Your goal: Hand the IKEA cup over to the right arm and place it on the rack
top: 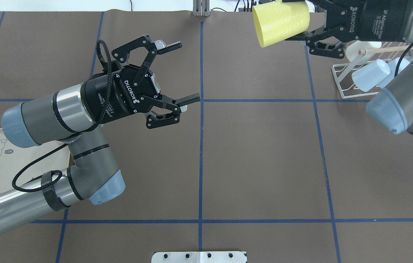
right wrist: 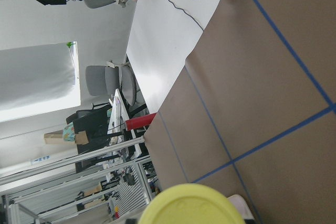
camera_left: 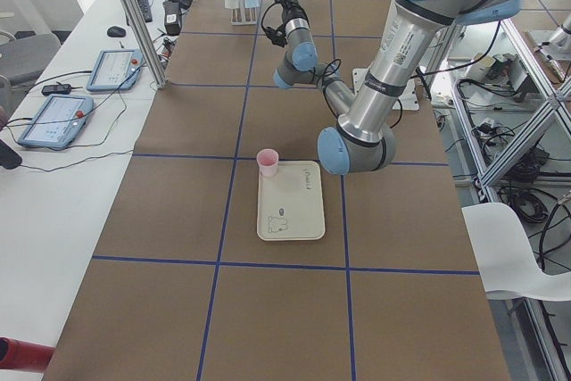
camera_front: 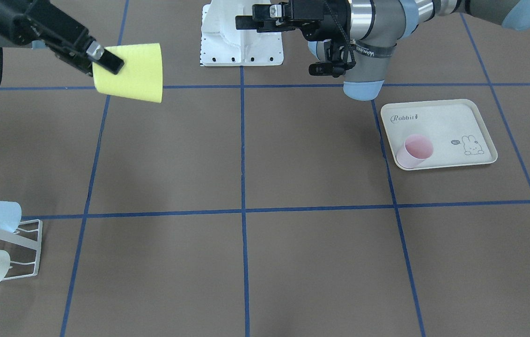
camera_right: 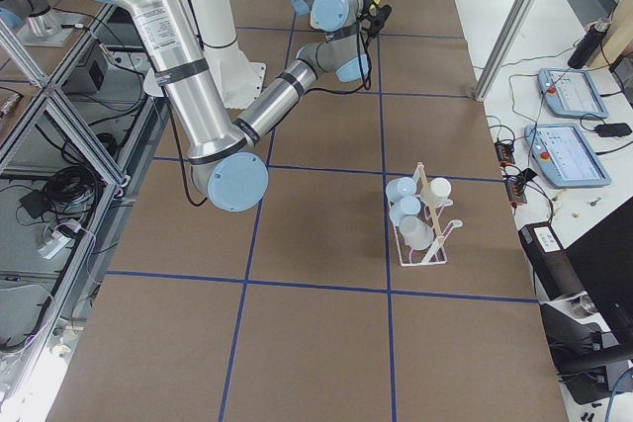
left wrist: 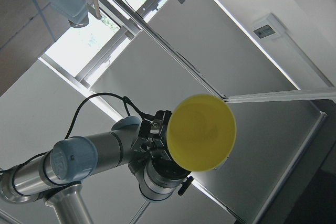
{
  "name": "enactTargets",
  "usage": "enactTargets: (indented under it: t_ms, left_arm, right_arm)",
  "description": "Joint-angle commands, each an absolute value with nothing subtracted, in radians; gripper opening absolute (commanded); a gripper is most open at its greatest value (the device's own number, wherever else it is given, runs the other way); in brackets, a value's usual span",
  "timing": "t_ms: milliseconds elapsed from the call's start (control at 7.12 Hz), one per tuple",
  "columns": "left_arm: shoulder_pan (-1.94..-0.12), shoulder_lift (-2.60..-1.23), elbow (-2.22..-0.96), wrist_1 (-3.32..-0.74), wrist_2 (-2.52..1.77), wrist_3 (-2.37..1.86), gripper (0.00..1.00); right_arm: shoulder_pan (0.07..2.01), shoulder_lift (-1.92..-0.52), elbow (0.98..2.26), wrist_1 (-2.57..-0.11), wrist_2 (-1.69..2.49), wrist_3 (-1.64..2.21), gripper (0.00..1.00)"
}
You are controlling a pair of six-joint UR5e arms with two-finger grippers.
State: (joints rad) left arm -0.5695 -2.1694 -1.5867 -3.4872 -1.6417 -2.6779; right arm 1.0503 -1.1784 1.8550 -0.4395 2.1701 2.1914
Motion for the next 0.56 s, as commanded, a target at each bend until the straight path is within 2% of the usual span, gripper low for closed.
enactTargets:
  t_ms: [0, 281, 421]
  left_arm:
    - [-0.568, -2.164, -1.586, -3.455, -1.643, -2.622, 0.96]
    - [-0.565, -2.166, -1.582, -3.406, -1.641, -2.580, 0.96]
    - [-0.568, -2.166, -1.586, -3.381, -1.643, -2.556, 0.96]
  right_arm:
    - [1.130, -1.166, 1.786, -0.739, 2.183, 1.728, 0.00]
    - [1.208, -1.088, 1.737, -1.112, 2.174, 1.198, 0.00]
    - [1.259, -1.050, 1.654, -1.200, 2.175, 0.975, 0.00]
